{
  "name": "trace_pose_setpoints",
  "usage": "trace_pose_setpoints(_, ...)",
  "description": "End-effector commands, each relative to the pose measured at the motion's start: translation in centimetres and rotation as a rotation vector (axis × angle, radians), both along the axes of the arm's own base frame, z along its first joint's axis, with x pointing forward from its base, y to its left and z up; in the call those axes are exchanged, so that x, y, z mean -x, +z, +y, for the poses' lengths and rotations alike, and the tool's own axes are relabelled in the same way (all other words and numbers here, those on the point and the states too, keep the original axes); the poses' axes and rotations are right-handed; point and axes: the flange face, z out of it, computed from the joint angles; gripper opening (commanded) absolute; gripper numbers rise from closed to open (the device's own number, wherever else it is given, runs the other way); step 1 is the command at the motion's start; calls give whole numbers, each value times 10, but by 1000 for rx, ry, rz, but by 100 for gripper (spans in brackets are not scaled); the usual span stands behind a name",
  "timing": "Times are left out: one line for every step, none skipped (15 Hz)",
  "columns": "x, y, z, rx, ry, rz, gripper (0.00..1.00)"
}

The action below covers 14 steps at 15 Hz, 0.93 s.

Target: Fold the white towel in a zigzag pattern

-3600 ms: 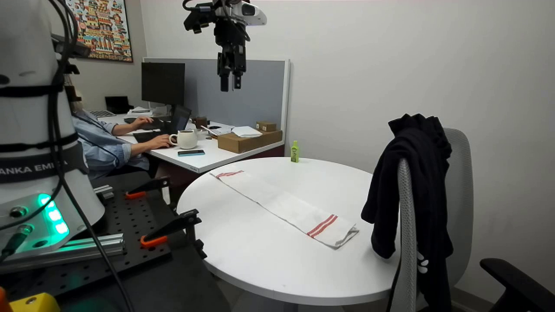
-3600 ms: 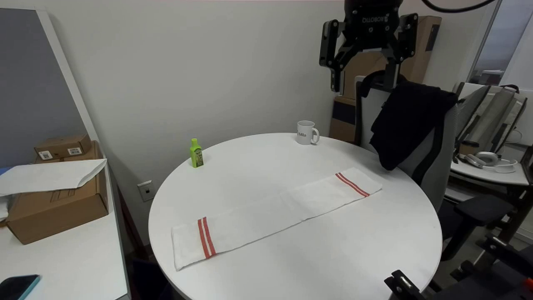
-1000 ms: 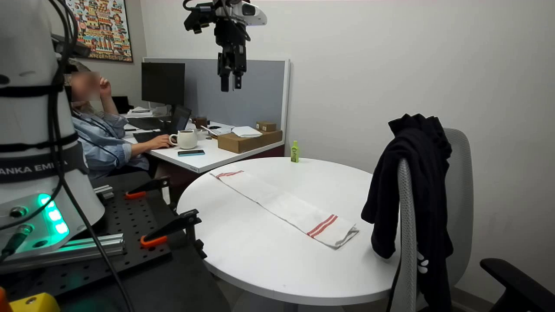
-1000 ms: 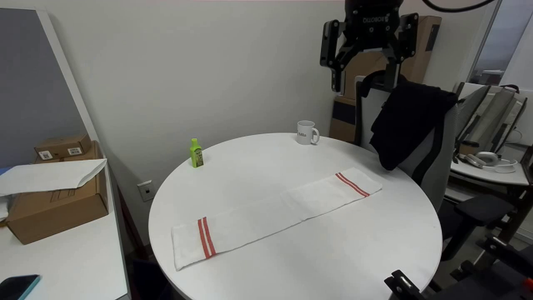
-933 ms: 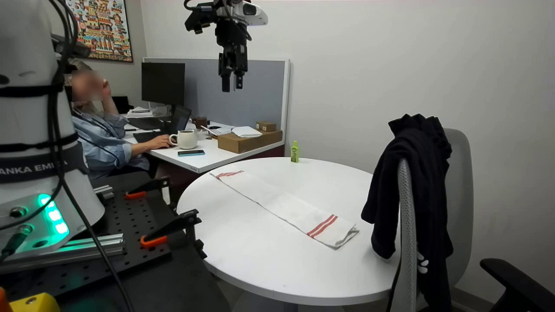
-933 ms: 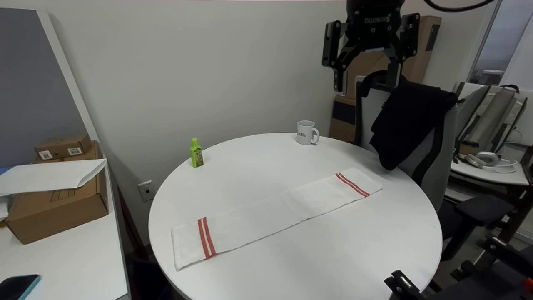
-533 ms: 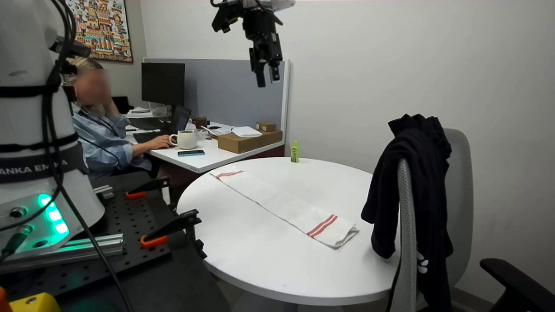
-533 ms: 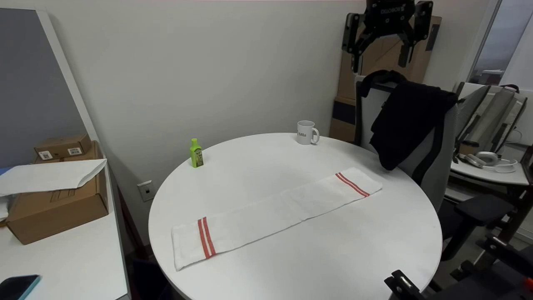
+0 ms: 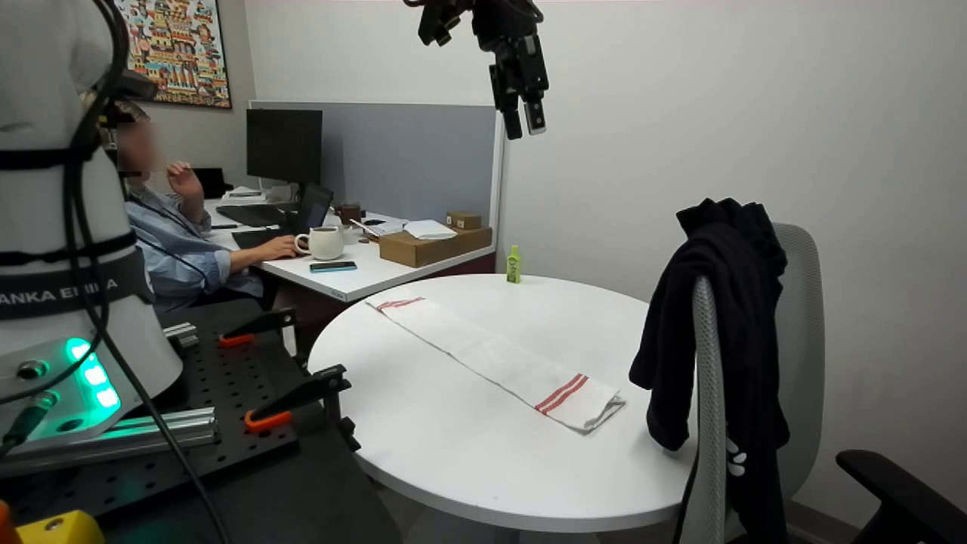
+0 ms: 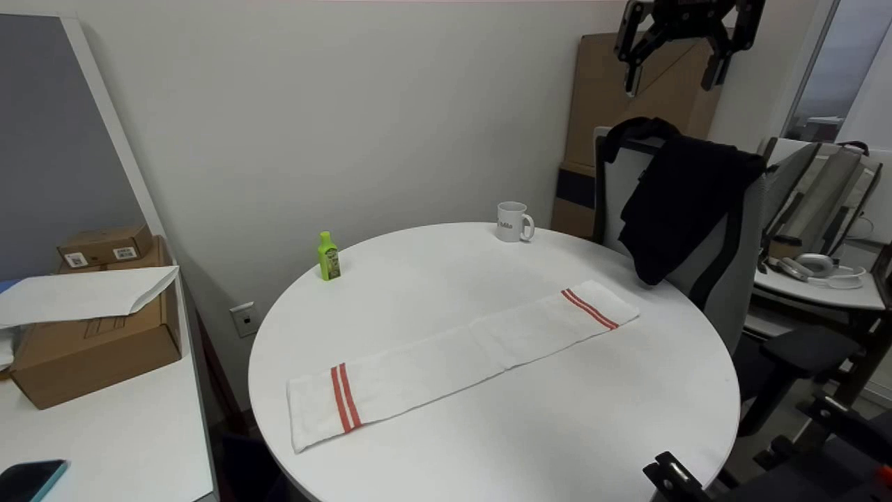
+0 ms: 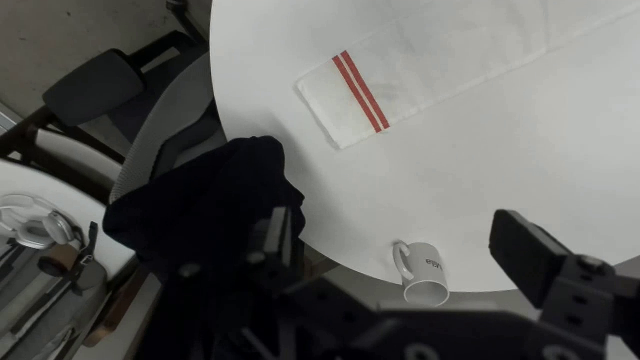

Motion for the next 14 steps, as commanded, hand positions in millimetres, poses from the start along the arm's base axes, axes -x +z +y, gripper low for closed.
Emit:
trace_pose_setpoints(-7,-17,-27,-23,-84,-30,100)
trace_pose_setpoints(-8,-22,-34,-28,-105,-33,100)
trace_pose_setpoints(-9,-32,-41,-28,-126,-34,100)
trace_pose_setpoints(-11,-41,-48,-31,-146,-35,100)
trace_pose_setpoints(-14,-52,-54,-40,-158,-33,100)
trace_pose_setpoints(-18,-63,-59,-50,-170,-31,100)
trace_pose_setpoints(-23,-78,-63,-56,-172,-23,100)
trace_pose_setpoints(-27,-91,-66,-61,-173,-15,100)
trace_pose_setpoints(-31,-108,-69,-59,-172,-2,100)
trace_pose_setpoints(-35,-123,-72,-58,-175,10,100)
trace_pose_setpoints(-38,-138,-76,-53,-185,23,100)
trace_pose_setpoints(-42,-150,-78,-63,-183,25,100)
trace_pose_setpoints(-46,-158,-80,-63,-183,25,100)
trace_pose_setpoints(-51,-166,-83,-55,-177,18,100)
